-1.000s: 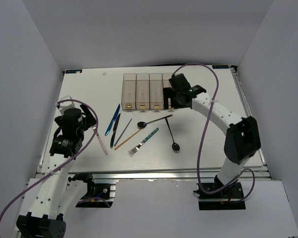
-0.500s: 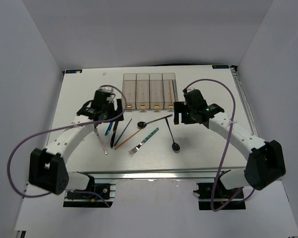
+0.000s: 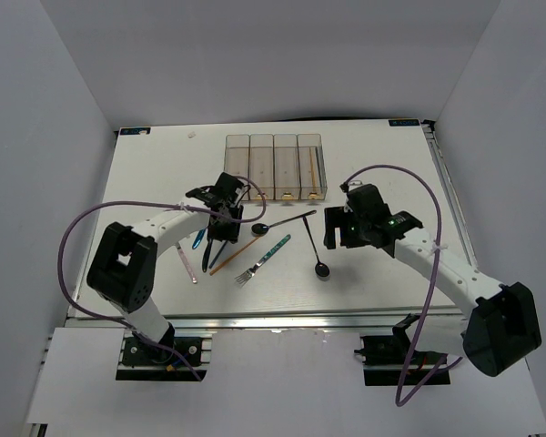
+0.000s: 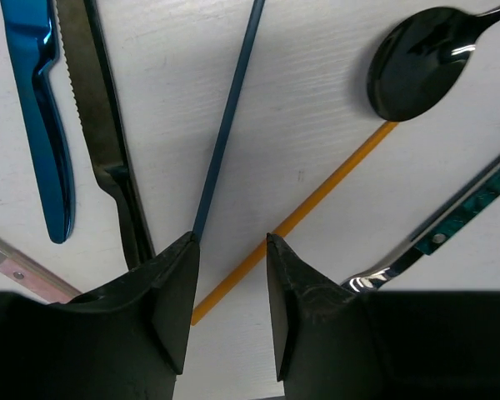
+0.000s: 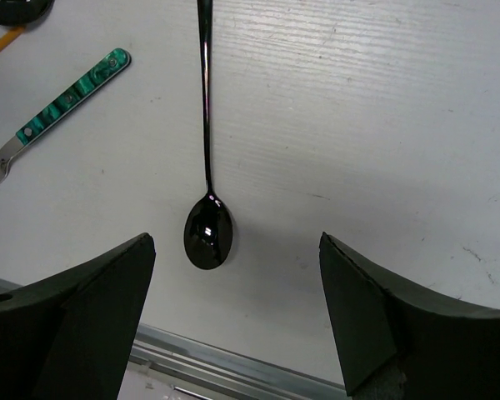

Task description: Sort the eating utensils into containers

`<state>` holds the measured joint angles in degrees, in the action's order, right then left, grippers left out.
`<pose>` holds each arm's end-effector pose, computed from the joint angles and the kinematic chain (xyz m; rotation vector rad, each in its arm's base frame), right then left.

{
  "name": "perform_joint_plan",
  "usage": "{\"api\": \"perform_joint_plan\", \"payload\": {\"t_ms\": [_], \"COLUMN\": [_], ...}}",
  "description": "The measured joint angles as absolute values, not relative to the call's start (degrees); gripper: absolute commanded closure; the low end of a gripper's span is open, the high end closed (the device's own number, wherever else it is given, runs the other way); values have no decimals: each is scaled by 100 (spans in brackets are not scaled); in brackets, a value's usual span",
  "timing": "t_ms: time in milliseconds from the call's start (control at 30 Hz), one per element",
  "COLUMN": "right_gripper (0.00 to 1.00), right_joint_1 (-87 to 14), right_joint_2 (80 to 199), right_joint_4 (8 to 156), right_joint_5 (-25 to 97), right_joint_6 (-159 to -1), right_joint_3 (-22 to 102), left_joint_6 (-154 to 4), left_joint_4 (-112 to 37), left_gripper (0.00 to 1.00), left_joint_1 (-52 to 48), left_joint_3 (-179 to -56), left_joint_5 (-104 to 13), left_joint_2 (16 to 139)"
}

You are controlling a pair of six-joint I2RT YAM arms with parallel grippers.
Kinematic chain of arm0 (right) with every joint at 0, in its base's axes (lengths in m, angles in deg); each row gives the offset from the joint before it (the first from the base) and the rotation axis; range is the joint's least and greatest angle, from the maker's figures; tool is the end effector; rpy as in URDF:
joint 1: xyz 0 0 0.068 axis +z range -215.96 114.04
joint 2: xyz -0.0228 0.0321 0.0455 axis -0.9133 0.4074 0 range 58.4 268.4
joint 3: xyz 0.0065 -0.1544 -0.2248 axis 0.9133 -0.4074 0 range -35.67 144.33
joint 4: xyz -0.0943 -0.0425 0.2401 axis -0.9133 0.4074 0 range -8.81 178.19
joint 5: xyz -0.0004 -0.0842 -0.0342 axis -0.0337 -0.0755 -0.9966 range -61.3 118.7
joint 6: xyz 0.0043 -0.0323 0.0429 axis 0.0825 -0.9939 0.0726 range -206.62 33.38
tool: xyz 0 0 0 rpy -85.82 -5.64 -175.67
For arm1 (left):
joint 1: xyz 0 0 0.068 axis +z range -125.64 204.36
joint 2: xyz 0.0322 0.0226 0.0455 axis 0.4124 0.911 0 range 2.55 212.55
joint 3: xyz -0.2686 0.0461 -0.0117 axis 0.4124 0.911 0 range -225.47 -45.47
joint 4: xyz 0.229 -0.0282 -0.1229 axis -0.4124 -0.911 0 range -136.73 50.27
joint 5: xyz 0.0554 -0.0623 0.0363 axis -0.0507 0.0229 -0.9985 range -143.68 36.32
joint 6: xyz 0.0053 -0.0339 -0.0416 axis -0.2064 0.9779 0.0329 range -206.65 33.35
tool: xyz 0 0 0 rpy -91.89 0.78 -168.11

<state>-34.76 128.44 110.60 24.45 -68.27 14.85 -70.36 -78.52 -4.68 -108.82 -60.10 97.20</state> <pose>0.2176 0.1286 0.2538 -0.2397 2.4329 0.3014 0.2810 -0.1515 0.1977 0.2812 2.7640 -0.0441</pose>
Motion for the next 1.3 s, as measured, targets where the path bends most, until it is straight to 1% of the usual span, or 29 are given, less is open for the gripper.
{"api": "perform_joint_plan", "payload": {"t_ms": [200, 333, 567, 667, 767, 967, 1133, 1267, 1300], "right_gripper": [16, 16, 16, 16, 16, 16, 16, 16, 16], "right_joint_1": [-3476, -3476, -3476, -3476, -3476, -3476, -3476, -3476, -3476], "right_joint_2": [12721, 12688, 12671, 12660, 12651, 12551, 12358, 12188, 12155], "right_joint_4": [10957, 10889, 10826, 10806, 10802, 10804, 10806, 10809, 10809], "right_joint_5": [2613, 2681, 2747, 2801, 2889, 2956, 3009, 3044, 3050], "right_joint_6": [-6834, -6832, -6821, -6799, -6775, -6744, -6720, -6688, -6679], "right_joint_3": [1402, 1365, 1319, 1319, 1319, 1319, 1319, 1319, 1319], "left_joint_6": [-7116, -7147, -7197, -7204, -7219, -7221, -7221, -7230, -7230], "left_joint_4": [-7979, -7994, -7966, -7968, -7939, -7887, -7861, -7865, -7872], "left_gripper": [52, 49, 49, 55, 60, 75, 85, 100, 100], "left_joint_1": [-464, -424, -274, -232, -234, -236, -239, -239, -239], "left_joint_3": [-10884, -10869, -10718, -10692, -10692, -10686, -10683, -10694, -10699], "left_joint_5": [-6161, -6255, -6276, -6252, -6206, -6104, -6023, -6005, -6005], "left_joint_2": [10041, 10185, 10273, 10328, 10336, 10343, 10354, 10360, 10365]}}
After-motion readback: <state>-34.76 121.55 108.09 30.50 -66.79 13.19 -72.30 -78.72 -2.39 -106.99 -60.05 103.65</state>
